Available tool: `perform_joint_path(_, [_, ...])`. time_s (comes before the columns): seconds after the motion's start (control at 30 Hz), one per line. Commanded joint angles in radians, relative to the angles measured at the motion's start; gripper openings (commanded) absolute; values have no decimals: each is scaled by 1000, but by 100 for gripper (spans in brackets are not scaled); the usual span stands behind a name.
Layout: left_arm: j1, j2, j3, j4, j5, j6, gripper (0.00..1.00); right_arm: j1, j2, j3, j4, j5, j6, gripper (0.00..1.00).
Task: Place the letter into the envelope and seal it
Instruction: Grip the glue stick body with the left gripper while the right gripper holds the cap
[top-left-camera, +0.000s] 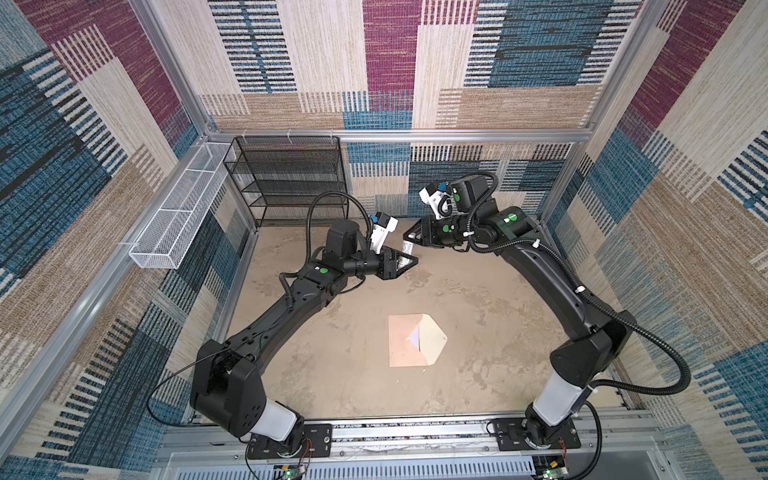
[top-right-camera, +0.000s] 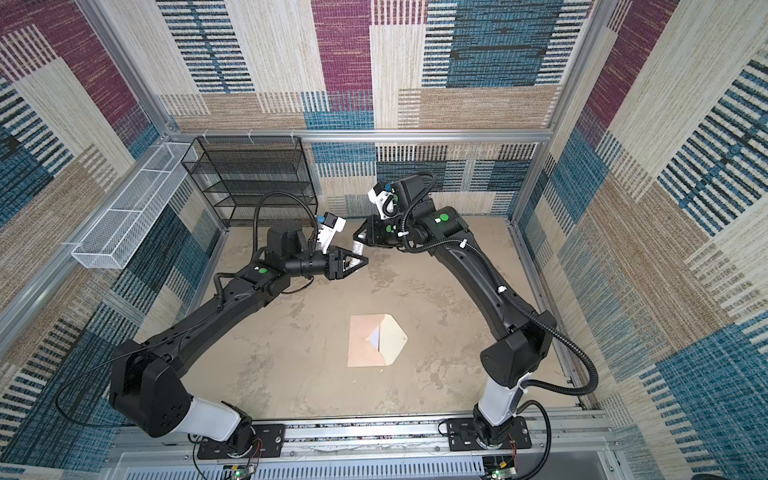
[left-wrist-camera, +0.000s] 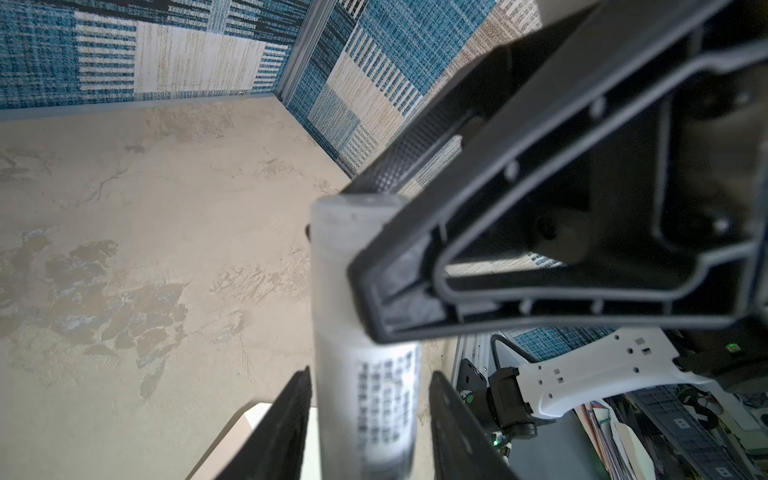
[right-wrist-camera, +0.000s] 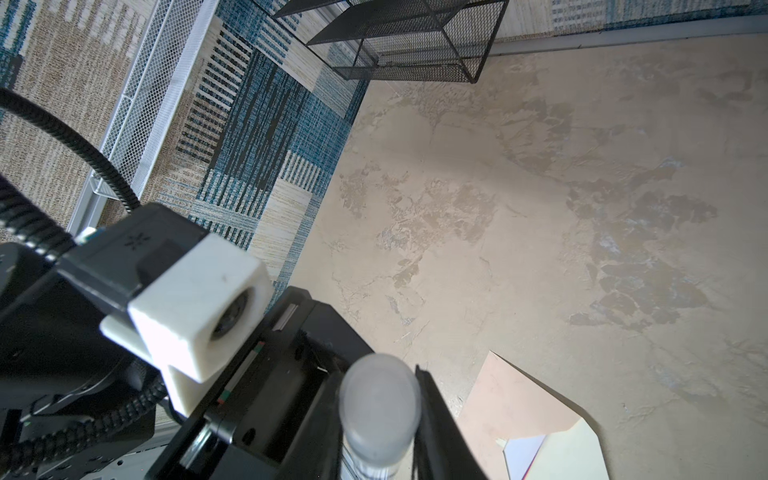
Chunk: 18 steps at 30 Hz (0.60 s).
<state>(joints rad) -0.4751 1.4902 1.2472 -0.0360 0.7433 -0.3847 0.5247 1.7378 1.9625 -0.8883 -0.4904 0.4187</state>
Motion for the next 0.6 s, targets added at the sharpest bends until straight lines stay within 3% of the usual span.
perform_joint_path(0.0, [7,-1,5,55,29,-20,49,1,-9,-5,-2,1,-19,21])
perform_joint_path(0.57, [18,29,41,-18,125,5,40,8,-8,2,-28,6,-59,21])
